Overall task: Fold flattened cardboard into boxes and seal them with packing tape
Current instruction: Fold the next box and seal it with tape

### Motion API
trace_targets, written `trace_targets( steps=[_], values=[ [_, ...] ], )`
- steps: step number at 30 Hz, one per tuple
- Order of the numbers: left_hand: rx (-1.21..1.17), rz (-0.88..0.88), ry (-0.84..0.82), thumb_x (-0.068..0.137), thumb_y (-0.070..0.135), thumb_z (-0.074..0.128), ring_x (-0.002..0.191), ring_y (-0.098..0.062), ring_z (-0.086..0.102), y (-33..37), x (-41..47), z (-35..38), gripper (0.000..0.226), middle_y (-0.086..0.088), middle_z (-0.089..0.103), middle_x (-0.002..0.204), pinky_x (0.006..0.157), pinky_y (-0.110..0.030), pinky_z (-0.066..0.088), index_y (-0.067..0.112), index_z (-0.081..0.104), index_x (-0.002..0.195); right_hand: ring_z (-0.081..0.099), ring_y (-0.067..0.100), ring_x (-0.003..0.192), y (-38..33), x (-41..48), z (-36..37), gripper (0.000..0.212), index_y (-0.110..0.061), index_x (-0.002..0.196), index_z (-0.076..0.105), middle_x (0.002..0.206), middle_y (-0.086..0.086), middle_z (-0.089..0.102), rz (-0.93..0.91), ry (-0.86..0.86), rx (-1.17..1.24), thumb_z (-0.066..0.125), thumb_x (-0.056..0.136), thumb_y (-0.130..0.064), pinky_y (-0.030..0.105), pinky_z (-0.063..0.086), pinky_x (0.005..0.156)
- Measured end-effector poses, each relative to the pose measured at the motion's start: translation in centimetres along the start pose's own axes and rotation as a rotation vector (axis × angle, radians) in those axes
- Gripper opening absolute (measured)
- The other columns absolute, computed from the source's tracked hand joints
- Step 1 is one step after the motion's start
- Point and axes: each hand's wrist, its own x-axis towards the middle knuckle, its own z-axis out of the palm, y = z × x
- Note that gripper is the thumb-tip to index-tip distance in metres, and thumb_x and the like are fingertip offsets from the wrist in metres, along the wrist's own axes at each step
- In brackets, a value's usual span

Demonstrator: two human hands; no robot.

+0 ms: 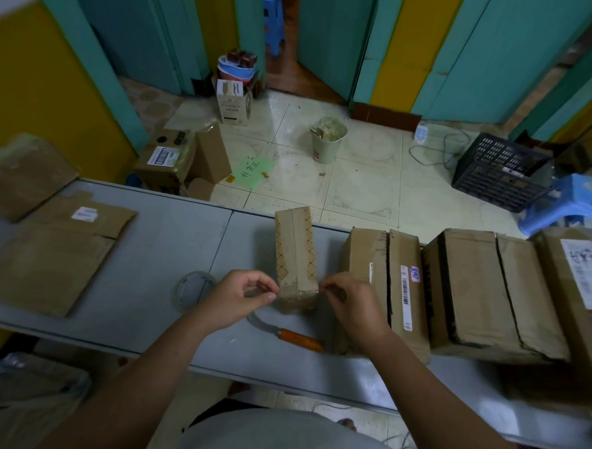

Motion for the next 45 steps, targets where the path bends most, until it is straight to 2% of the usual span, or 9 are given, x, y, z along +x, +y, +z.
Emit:
trace_targets(
  steps=[12, 19, 26, 31, 35, 37, 38, 41, 45],
  values=[
    [0.043, 0.043, -0.04, 0.098, 0.008, 0.071, 0.111, -0.01, 0.07, 0.2, 0.4, 0.5, 0.028, 0.009, 0.074, 0.107, 0.098, -0.023, 0.057, 0.036, 0.075, 0.099, 0.064, -0.008, 0.093, -1.6, -1.0, 1.0, 0.018, -0.027, 0.115, 0.071, 0.106, -0.016, 0.071, 0.223, 0.076, 0.09, 0.066, 0.1, -0.019, 0.005, 0.05, 0.078],
    [0.066, 0.043, 0.024, 0.095, 0.013, 0.078, 0.105, -0.011, 0.073, 0.0, 0.7, 0.9, 0.018, 0.009, 0.076, 0.102, 0.097, -0.031, 0.059, 0.029, 0.074, 0.099, 0.068, -0.002, 0.103, -2.9, -0.7, 1.8, 0.038, -0.021, 0.129, 0.066, 0.112, -0.014, 0.073, 0.37, 0.092, 0.287, 0.075, 0.095, -0.036, 0.024, 0.059, 0.09],
    [-0.008, -0.031, 0.16, 0.083, 0.014, 0.09, 0.092, -0.016, 0.076, -0.7, 1.1, 1.4, 0.022, 0.002, 0.078, 0.095, 0.084, -0.03, 0.063, 0.018, 0.073, 0.096, 0.07, -0.001, 0.1, -2.9, -0.9, 1.9, 0.036, -0.018, 0.127, 0.07, 0.11, -0.011, 0.075, 0.409, 0.105, 0.287, 0.076, 0.094, -0.031, 0.028, 0.061, 0.091],
    [-0.238, -0.129, 0.097, 0.091, 0.004, 0.081, 0.093, -0.031, 0.079, -1.1, 1.1, 2.5, 0.01, -0.012, 0.081, 0.094, 0.084, -0.037, 0.066, 0.009, 0.078, 0.1, 0.07, -0.001, 0.099, -2.9, -1.0, 1.5, 0.037, -0.017, 0.125, 0.07, 0.107, -0.012, 0.075, 0.439, 0.131, 0.325, 0.079, 0.092, -0.031, 0.022, 0.06, 0.089],
    [-0.294, -0.158, 0.211, 0.102, 0.005, 0.066, 0.107, -0.017, 0.076, -0.2, 0.7, 3.3, 0.02, -0.003, 0.077, 0.112, 0.085, -0.034, 0.065, 0.02, 0.074, 0.112, 0.069, -0.005, 0.092, -3.3, -1.2, 1.5, 0.034, -0.026, 0.117, 0.066, 0.093, -0.013, 0.077, 0.472, 0.149, 0.419, 0.083, 0.088, -0.028, 0.012, 0.055, 0.08],
    [-0.277, -0.148, 0.256, 0.104, 0.02, 0.067, 0.108, -0.004, 0.072, 0.7, 0.7, 3.7, 0.02, 0.004, 0.071, 0.123, 0.083, -0.028, 0.064, 0.034, 0.068, 0.118, 0.071, -0.003, 0.092, -3.9, -1.4, 2.0, 0.032, -0.025, 0.113, 0.066, 0.092, -0.011, 0.078, 0.454, 0.128, 0.475, 0.084, 0.087, -0.021, 0.014, 0.056, 0.081],
    [-0.215, -0.129, 0.258, 0.1, 0.034, 0.072, 0.107, 0.001, 0.069, 1.1, 0.7, 3.9, 0.022, 0.011, 0.068, 0.126, 0.083, -0.024, 0.062, 0.04, 0.064, 0.119, 0.072, -0.001, 0.093, -4.2, -1.5, 2.3, 0.032, -0.02, 0.114, 0.068, 0.094, -0.009, 0.078, 0.436, 0.118, 0.496, 0.084, 0.087, -0.017, 0.017, 0.057, 0.083],
    [0.054, -0.114, 0.281, 0.076, 0.065, 0.081, 0.112, 0.008, 0.056, 1.4, 1.3, 4.4, 0.073, 0.02, 0.051, 0.129, 0.085, -0.008, 0.044, 0.041, 0.049, 0.137, 0.073, 0.004, 0.101, -5.2, -1.6, 2.8, 0.029, -0.013, 0.117, 0.068, 0.104, -0.003, 0.078, 0.371, 0.097, 0.566, 0.078, 0.09, -0.006, 0.026, 0.059, 0.091],
    [0.12, -0.104, 0.396, 0.065, 0.053, 0.097, 0.119, -0.005, 0.052, 1.1, 2.5, 4.7, 0.098, 0.011, 0.045, 0.133, 0.083, -0.005, 0.038, 0.027, 0.047, 0.146, 0.071, 0.006, 0.108, -5.9, -1.5, 2.8, 0.026, -0.009, 0.119, 0.067, 0.113, -0.001, 0.076, 0.352, 0.066, 0.625, 0.069, 0.096, 0.001, 0.028, 0.058, 0.093]
  ],
)
